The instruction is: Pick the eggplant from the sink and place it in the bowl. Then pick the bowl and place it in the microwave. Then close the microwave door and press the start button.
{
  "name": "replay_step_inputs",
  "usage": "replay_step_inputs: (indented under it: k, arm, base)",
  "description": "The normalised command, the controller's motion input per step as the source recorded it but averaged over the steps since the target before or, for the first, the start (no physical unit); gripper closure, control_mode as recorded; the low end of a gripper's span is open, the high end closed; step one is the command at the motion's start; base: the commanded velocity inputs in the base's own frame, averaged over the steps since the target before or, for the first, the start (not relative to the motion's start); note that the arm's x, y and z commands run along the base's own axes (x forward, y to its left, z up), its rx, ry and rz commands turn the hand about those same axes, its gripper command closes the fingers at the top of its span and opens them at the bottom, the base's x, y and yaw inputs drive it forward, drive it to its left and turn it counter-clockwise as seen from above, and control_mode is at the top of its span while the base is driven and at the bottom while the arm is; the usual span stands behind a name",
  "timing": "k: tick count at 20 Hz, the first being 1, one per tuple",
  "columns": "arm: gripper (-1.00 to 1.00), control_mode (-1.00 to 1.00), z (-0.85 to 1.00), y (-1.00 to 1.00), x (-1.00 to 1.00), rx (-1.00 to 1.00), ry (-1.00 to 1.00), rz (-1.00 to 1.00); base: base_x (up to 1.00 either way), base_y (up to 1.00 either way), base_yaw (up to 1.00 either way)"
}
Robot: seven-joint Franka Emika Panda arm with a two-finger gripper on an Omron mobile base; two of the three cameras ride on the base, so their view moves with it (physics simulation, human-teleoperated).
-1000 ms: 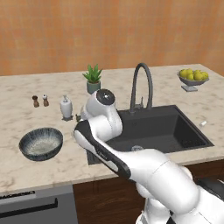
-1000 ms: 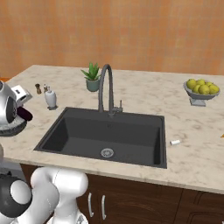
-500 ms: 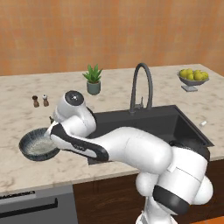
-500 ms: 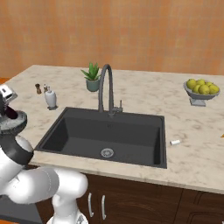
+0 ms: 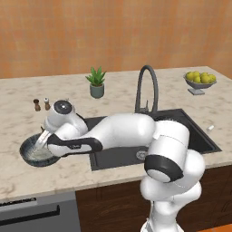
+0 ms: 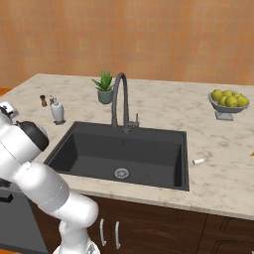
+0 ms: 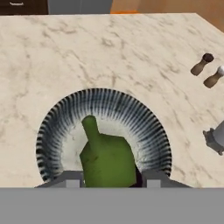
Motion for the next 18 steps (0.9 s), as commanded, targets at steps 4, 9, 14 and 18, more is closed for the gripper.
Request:
replay_step_inputs:
  k: [4, 9, 14, 18]
  arm:
    - [1.0, -1.0, -0.5, 0.17, 0.16, 0.0, 0.0, 0.0]
    - [1.0, -1.0, -0.28, 0.2, 0.03, 0.0, 0.0, 0.0]
    - [1.0, -1.0, -0.1, 0.18, 0.17, 0.0, -0.01, 0.0]
    - [-1.0, -1.0, -0.04, 0.25, 0.23, 0.0, 0.0, 0.0]
  base:
    - [0.0, 0.0, 0.0]
    - [0.0, 0.0, 0.0]
    - [0.0, 0.0, 0.0]
    - [0.0, 0.0, 0.0]
